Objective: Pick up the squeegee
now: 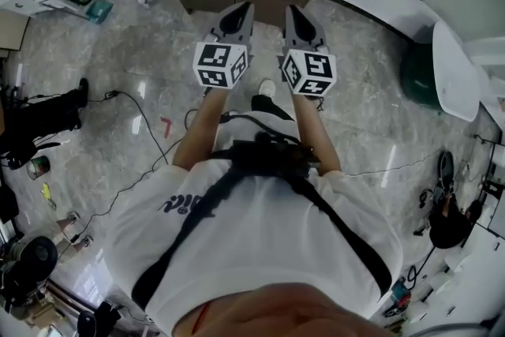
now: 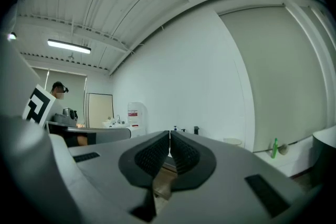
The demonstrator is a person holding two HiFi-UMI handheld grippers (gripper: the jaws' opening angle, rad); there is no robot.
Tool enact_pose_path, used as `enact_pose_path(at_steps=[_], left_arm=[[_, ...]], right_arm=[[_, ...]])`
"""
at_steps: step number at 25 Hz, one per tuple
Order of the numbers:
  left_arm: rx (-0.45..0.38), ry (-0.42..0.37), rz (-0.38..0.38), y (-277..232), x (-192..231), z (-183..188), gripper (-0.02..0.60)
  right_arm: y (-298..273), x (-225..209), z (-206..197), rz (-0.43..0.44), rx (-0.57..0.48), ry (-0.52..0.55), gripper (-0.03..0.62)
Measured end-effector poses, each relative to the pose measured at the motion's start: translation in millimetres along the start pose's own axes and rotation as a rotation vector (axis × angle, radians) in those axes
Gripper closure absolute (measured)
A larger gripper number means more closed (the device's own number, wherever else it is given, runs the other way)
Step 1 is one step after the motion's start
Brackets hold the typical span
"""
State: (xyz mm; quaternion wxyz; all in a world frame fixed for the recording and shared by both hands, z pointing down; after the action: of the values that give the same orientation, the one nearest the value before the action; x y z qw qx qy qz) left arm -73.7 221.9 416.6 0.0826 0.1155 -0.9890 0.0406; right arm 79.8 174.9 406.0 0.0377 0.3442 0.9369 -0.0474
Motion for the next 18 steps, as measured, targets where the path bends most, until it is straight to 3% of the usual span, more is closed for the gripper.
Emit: enact_pose_path(at_steps=[9, 13, 18], left_arm=[[-0.002, -0.036, 0.045, -102, 2, 21, 0.569], [0.000, -0.042, 0.061, -120, 6, 16, 0.569], [0.037, -0.041, 0.063, -140, 21, 11, 0.569]], right_arm=[[-73, -88, 20, 0.056, -0.040, -0.051, 0.586], [-97, -100, 10, 0.117, -0.024, -0.041, 0.588], [-122, -103, -1, 0.134, 0.026, -0.063, 0.588]])
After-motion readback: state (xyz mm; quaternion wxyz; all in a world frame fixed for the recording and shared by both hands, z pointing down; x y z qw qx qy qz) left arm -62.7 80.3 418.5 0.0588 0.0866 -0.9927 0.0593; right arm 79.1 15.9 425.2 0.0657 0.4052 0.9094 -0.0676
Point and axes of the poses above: the fingertips, and each gripper's own axes: y backward along the fingers, x to its left, z out of its top, the point moved 7 cm from there along y, backward along the fingers, and after that the axes turned 2 degrees about -z, right-handed, at the moved point
